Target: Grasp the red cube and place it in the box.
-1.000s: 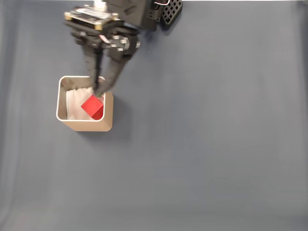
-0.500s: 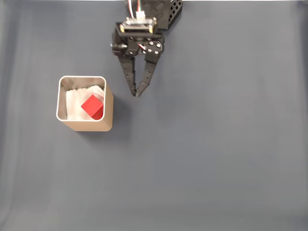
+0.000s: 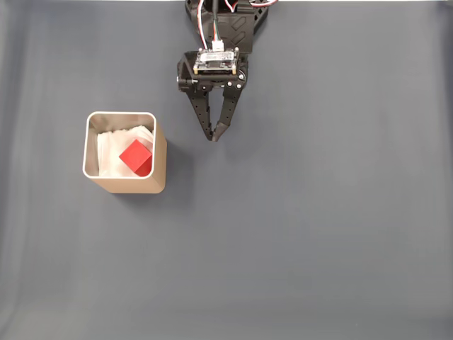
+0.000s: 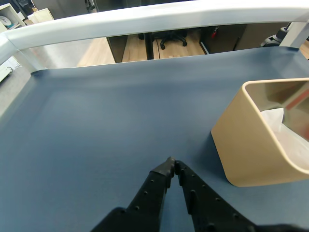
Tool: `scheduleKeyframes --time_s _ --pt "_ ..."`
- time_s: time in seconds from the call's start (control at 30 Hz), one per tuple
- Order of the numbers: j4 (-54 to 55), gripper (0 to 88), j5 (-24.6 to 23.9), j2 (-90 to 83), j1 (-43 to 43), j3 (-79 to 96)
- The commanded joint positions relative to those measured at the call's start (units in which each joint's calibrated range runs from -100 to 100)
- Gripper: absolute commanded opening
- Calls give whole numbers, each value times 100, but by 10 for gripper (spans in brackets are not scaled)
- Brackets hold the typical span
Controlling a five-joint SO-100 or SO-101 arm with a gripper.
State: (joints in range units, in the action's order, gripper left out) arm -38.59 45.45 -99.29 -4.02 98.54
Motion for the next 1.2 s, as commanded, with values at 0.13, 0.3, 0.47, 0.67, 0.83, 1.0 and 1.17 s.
scheduleKeyframes --time_s 0.13,0.3,0.47,0.67,0.83,1.0,1.17 --pt "-782 1 -24 -63 150 127" --pt "-1422 1 -88 -63 115 127" --pt "-1907 1 -107 -63 44 127" --pt "-2629 1 -59 -63 15 127" --pt "-3105 1 -5 -63 -6 127" --pt "-3310 4 103 -63 -20 127" --pt "-3589 1 327 -63 107 127"
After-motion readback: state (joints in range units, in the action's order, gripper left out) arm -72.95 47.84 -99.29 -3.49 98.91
